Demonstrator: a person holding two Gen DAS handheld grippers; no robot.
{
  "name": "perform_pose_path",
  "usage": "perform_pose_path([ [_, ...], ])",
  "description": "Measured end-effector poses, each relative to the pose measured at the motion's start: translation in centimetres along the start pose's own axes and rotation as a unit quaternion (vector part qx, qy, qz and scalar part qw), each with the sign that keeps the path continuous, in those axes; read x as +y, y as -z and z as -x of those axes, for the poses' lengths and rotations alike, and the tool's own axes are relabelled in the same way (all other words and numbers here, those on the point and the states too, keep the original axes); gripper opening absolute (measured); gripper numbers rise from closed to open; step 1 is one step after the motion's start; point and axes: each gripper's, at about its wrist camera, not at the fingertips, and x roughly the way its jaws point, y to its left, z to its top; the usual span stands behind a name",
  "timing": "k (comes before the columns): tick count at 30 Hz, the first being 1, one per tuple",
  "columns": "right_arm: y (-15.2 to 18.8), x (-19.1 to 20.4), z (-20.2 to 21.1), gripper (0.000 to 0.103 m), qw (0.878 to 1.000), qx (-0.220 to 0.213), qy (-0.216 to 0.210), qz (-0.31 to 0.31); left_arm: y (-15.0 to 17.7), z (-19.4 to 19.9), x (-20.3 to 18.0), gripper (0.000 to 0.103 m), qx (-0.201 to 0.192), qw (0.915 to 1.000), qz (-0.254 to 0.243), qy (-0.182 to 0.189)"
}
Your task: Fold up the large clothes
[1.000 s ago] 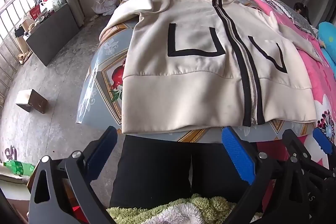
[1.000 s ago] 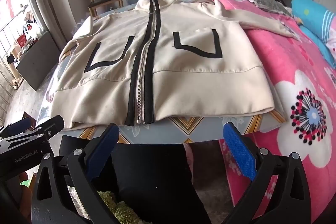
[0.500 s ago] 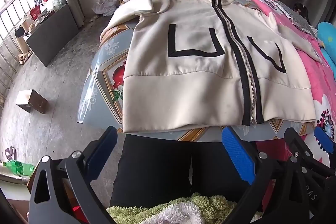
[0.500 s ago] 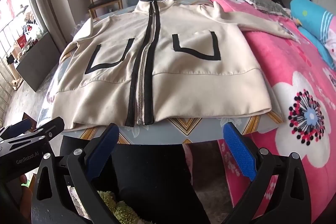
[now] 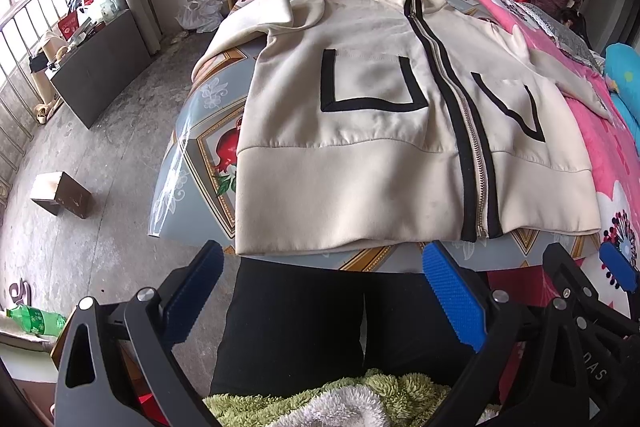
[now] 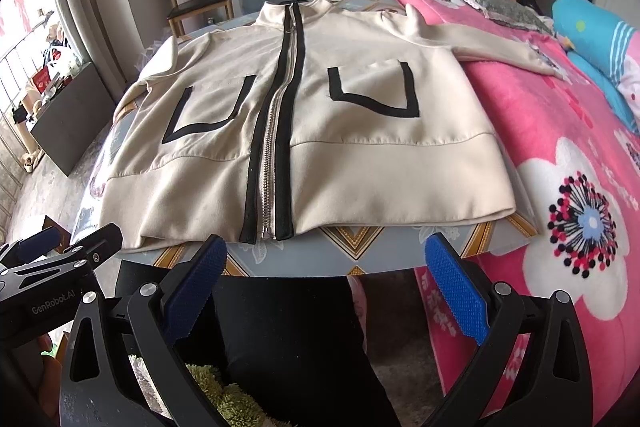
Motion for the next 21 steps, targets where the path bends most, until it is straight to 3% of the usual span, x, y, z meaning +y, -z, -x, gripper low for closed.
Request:
perform_pose_path([
  [21,0.06,-0.14,0.09,0.096,1.0,-0.006,0.004,-0.003,-0.23,0.17,0.13,0.098,-0.005,1.0,0.001,-0.003],
])
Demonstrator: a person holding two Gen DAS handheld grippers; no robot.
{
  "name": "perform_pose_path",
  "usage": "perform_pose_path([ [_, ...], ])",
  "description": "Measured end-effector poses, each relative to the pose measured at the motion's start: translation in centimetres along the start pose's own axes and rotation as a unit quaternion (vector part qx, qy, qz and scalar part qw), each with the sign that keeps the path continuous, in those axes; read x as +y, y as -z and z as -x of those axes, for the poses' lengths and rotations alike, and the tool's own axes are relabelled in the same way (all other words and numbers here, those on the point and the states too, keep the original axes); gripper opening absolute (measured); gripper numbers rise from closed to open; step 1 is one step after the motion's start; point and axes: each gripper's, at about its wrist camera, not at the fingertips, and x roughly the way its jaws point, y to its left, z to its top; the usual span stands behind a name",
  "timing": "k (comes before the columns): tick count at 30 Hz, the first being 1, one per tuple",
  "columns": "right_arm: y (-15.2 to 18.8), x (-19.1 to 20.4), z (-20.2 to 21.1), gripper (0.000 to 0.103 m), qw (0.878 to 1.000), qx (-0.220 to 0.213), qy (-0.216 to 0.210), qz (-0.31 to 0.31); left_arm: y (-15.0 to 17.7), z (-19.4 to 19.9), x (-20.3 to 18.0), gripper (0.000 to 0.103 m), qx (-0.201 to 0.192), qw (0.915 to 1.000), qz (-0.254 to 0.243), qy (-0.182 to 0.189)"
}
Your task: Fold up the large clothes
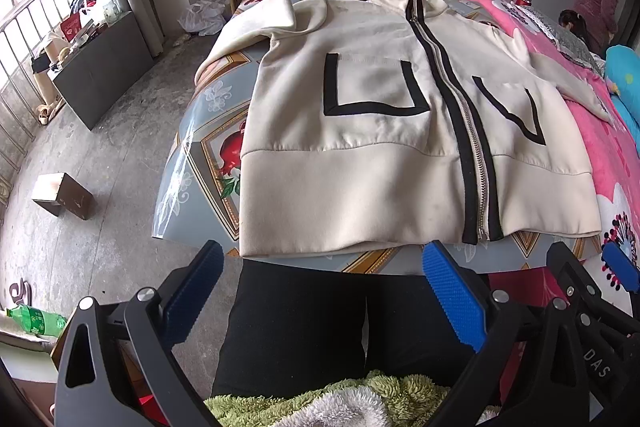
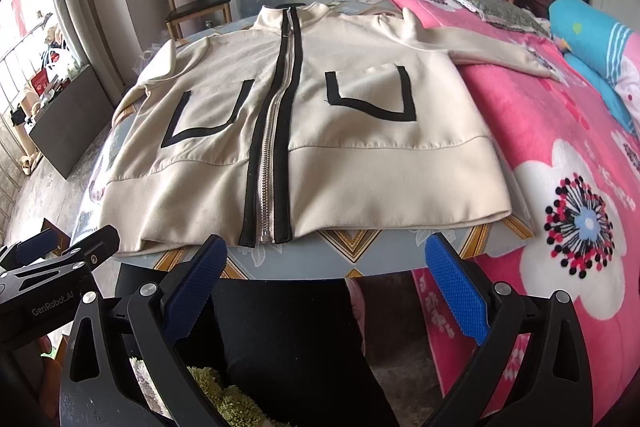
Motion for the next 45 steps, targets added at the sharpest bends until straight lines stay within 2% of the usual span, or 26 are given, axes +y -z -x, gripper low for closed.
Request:
perform_pose_path([
  [30,-0.4,-0.2,0.2,0.096,1.0,-0.01,0.003,-0.001,0.0,0.1,-0.2,0.098,-0.003,1.0,-0.004,-0.005],
  [40,-0.9,0.2,0.4,0.096,0.999,-0.036,0.012,0.009,0.0,-0.3,0.6,0.098,-0.003,1.0,-0.005,-0.007],
  [45,-2.3,-0.1,0.1,0.096,0.999,-0.047,0.016,-0.012,-1.0,-0.4,1.2,0.098,-0.028,0.9995,-0.015,-0.005],
])
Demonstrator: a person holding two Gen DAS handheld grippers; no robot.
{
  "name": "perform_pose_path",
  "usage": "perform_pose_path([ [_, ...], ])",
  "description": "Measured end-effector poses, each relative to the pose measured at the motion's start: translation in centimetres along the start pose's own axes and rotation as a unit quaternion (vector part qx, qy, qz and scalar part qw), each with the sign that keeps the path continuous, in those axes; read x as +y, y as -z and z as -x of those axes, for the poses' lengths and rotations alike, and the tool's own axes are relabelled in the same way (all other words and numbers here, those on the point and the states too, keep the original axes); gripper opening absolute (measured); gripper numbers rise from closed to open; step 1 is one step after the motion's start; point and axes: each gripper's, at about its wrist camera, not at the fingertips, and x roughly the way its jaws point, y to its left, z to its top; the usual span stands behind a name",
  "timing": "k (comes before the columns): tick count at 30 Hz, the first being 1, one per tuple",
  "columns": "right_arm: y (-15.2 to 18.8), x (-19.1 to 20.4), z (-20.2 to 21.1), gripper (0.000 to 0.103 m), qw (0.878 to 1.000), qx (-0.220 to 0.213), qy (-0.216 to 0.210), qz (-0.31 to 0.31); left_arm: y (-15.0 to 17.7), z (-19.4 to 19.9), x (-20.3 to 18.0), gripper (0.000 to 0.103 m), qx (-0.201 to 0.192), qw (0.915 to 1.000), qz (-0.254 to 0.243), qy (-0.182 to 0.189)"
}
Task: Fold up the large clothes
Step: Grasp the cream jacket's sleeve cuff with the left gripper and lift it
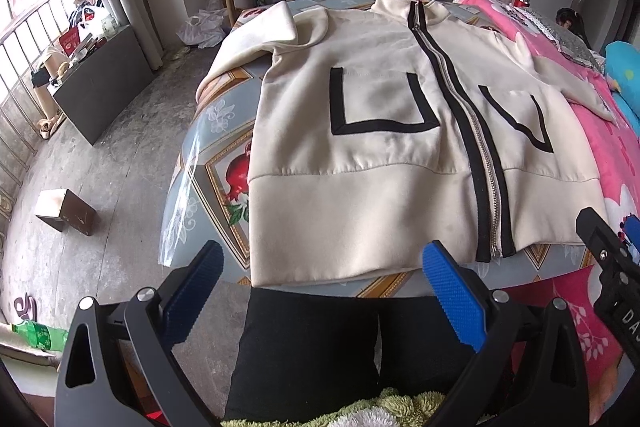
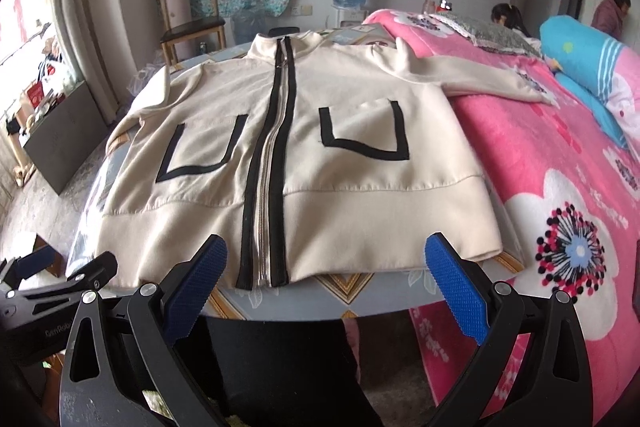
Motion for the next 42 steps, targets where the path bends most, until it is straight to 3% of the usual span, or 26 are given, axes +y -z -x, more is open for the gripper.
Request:
perform_pose_path([
  [6,-1.0,-0.4,-1.1,0.096,0.999,-0.003,0.019,-0.03,-2.1,-0.6,1.1,0.098,-0.031,0.9993,-0.006,0.02],
  [11,-2.2,-0.3,-3.1,0.096,0.998,0.019,0.017,-0.049,-4.2,-1.3,2.5,0.098,-0.05,0.9972,0.002,0.056],
  [15,-4.1,0.7,-4.4,0.096,0.999,0.009,0.01,-0.034,-6.2,-1.7,4.4,0.098,-0.069,0.9931,0.028,0.091],
  [20,-7.5,3.3,-6.2,0.096,0.999,-0.015,-0.033,0.007,-8.5,-2.3,7.7,0.098,-0.09,0.9848,0.086,0.121],
  [29,-11.2,8.1,-11.0,0.096,0.992,0.004,-0.111,0.063,-12.1,-4.7,11.9,0.098,-0.102,0.9833,0.131,0.076],
  [33,-11.4,9.1,-12.9,0.096,0.989,0.026,-0.124,0.071,-14.3,-7.3,14.2,0.098,-0.074,0.9823,0.163,0.055],
  [38,-11.0,9.9,-14.8,0.096,0.985,0.057,-0.141,0.079,-16.6,-11.0,18.6,0.098,-0.04,0.968,0.239,0.064],
  [40,-10.8,10.2,-15.1,0.096,0.984,0.067,-0.145,0.084,-17.2,-13.6,21.1,0.098,-0.008,0.9512,0.288,0.11],
  [42,-10.8,10.5,-15.4,0.096,0.982,0.072,-0.148,0.089,-17.1,-16.7,23.9,0.098,0.037,0.9235,0.353,0.144],
])
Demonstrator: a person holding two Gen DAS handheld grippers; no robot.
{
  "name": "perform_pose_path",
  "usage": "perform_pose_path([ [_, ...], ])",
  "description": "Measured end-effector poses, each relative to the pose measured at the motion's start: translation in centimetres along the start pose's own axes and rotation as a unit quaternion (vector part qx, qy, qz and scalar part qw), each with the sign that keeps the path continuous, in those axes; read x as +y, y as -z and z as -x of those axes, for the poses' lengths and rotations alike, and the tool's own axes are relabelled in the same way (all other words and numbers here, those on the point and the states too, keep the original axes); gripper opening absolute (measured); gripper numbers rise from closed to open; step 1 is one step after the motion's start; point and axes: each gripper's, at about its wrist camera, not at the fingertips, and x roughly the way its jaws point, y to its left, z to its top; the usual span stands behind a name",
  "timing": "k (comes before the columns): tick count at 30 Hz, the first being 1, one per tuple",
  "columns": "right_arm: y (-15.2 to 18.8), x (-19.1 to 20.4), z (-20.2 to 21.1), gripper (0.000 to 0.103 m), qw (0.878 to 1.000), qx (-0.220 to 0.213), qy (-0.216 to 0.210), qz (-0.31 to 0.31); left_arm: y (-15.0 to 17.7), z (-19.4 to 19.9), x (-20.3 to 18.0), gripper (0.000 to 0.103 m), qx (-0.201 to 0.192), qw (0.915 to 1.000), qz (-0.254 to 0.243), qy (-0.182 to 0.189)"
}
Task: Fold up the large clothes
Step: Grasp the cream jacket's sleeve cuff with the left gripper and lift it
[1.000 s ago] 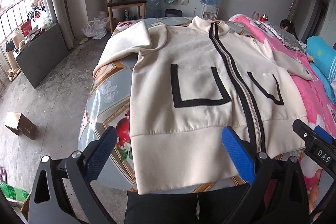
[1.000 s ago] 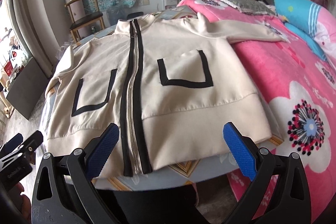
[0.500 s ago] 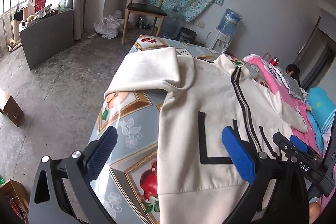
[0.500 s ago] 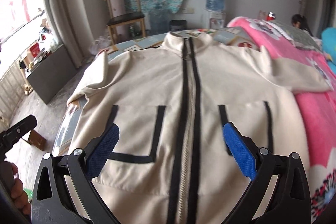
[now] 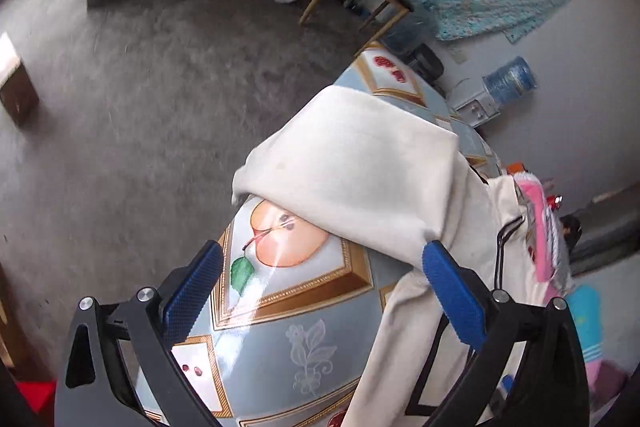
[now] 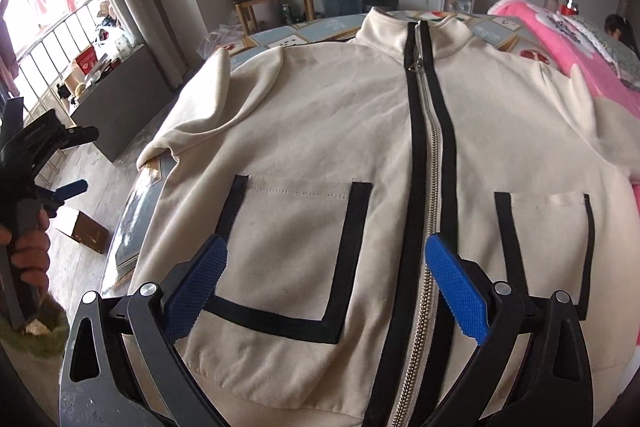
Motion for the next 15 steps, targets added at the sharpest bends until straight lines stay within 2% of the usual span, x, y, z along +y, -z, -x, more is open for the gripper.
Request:
perform_pose_path([
  [2,-0.1,0.1,-0.3,0.096,1.0,0.002,0.001,0.007,-1.7,-2.5,3.3,0.098,0.046,0.9939,0.092,0.039],
  [3,-0.1,0.3,-0.3,0.096,1.0,0.002,0.001,0.01,-2.5,-4.0,5.3,0.098,0.064,0.9854,0.144,0.063],
  [6,-0.4,0.5,-0.5,0.096,1.0,0.003,-0.002,0.014,-3.6,-8.5,10.5,0.098,0.118,0.9466,0.277,0.115],
  [9,-0.6,0.9,-1.1,0.096,1.0,0.006,-0.007,0.019,-3.8,-12.2,14.4,0.098,0.149,0.9028,0.373,0.153],
  [10,-0.7,1.2,-1.3,0.096,1.0,0.008,-0.007,0.024,-4.0,-13.1,15.5,0.098,0.15,0.894,0.393,0.155],
  [12,-0.9,1.7,-1.5,0.096,0.999,0.008,-0.006,0.033,-4.8,-14.8,16.2,0.098,0.157,0.8865,0.406,0.156],
  [13,-1.1,2.0,-1.6,0.096,0.999,0.009,-0.004,0.038,-4.8,-15.8,16.6,0.098,0.166,0.88,0.415,0.161],
  [15,-1.3,2.5,-1.7,0.096,0.999,0.009,0.0,0.045,-4.3,-18.0,16.9,0.098,0.189,0.8581,0.442,0.18],
])
